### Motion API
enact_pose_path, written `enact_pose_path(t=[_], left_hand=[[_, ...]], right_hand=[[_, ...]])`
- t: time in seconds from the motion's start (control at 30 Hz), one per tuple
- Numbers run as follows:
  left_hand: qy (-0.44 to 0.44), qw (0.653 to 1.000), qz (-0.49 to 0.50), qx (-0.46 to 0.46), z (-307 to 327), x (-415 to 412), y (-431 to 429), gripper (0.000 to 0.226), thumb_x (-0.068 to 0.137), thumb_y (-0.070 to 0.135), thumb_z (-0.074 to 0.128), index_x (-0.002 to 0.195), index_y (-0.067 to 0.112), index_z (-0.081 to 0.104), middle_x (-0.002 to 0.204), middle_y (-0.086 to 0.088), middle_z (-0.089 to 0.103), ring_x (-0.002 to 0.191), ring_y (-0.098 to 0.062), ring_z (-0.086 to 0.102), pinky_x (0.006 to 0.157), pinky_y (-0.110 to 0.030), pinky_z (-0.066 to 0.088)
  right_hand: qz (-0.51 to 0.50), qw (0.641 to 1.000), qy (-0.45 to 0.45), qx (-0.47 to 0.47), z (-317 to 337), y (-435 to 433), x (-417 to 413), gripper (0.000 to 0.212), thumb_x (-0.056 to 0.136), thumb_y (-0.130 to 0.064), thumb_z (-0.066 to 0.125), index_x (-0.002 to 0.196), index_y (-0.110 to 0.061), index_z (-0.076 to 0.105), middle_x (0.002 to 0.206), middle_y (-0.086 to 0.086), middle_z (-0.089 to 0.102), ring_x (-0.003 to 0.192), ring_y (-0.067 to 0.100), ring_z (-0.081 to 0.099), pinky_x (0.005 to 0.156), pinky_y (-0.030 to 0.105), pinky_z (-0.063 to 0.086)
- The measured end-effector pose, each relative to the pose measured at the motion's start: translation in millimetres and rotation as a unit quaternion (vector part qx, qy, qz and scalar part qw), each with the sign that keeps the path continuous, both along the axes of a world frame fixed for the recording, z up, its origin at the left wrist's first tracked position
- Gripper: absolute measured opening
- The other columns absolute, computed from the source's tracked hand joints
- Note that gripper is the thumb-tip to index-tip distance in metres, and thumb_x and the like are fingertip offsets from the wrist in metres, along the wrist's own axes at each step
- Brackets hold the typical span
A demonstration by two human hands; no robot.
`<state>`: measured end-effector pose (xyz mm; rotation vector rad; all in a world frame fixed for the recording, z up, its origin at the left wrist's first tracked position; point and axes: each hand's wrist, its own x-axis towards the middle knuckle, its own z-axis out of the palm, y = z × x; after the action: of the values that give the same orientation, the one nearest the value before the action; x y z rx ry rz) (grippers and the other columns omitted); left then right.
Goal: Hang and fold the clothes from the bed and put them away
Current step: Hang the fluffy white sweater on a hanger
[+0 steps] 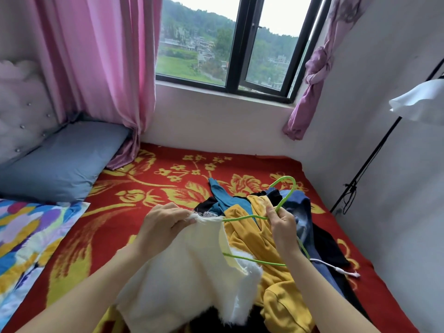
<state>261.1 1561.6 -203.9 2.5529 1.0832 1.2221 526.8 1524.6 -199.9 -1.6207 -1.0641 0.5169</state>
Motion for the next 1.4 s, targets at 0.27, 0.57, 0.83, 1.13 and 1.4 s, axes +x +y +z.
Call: enact_pose_path(t=[0.27, 0.57, 0.83, 1.13, 1.4], left_hand=[[0.034, 0.992, 0.006, 0.124, 16.4, 34.8, -5.4, 0.074, 0.097, 0.055, 0.015, 0.061, 0.015, 0.066, 0.056, 0.008, 0.062, 0.047, -0.014, 0.059, 0.043, -0.017, 0.041], [0.086, 0.986, 0.037, 0.137, 26.1, 29.6, -8.9, 0.060, 0.093, 0.053, 0.030, 0.068, 0.018, 0.071, 0.054, 0.007, 0.059, 0.045, -0.015, 0.058, 0.038, -0.016, 0.038], [0.104, 0.993, 0.052, 0.006, 32.2, 6.2, 5.8, 0.021, 0.080, 0.027, 0.074, 0.074, 0.009, 0.066, 0.065, -0.003, 0.064, 0.061, -0.025, 0.062, 0.054, -0.025, 0.037], [-0.034, 0.990, 0.130, -0.043, 32.6, -35.0, 17.6, 0.060, 0.085, 0.062, 0.050, 0.083, 0.006, 0.070, 0.072, -0.006, 0.068, 0.072, -0.029, 0.063, 0.060, -0.039, 0.048], [-0.150, 0.976, 0.125, -0.098, 56.2, -42.8, 13.6, 0.024, 0.077, 0.043, 0.062, 0.081, 0.022, 0.073, 0.061, 0.015, 0.063, 0.062, -0.010, 0.060, 0.058, -0.024, 0.041]], right_hand=[[-0.043, 0.996, 0.028, -0.071, 12.5, -10.2, -72.8, 0.044, 0.097, -0.028, 0.049, 0.054, -0.019, 0.044, 0.051, -0.006, 0.047, 0.059, 0.013, 0.046, 0.096, 0.043, 0.033], [0.065, 0.978, 0.199, 0.015, 24.1, -9.7, -60.2, 0.042, 0.093, -0.008, 0.053, 0.053, -0.012, 0.044, 0.045, -0.006, 0.036, 0.046, 0.008, 0.033, 0.049, 0.016, 0.034], [0.146, 0.986, 0.082, 0.013, 38.2, 5.7, -60.0, 0.017, 0.092, -0.011, 0.057, 0.075, -0.013, 0.056, 0.061, -0.004, 0.059, 0.059, 0.008, 0.053, 0.064, 0.018, 0.044], [-0.121, 0.984, 0.097, 0.090, 2.6, -5.6, -26.9, 0.029, 0.088, 0.005, 0.048, 0.076, -0.020, 0.055, 0.071, 0.004, 0.056, 0.058, 0.015, 0.046, 0.057, 0.025, 0.042], [0.079, 0.995, 0.061, 0.012, -18.7, -6.7, -51.1, 0.032, 0.081, 0.009, 0.056, 0.081, -0.021, 0.068, 0.083, -0.010, 0.069, 0.078, 0.000, 0.063, 0.067, 0.007, 0.046]])
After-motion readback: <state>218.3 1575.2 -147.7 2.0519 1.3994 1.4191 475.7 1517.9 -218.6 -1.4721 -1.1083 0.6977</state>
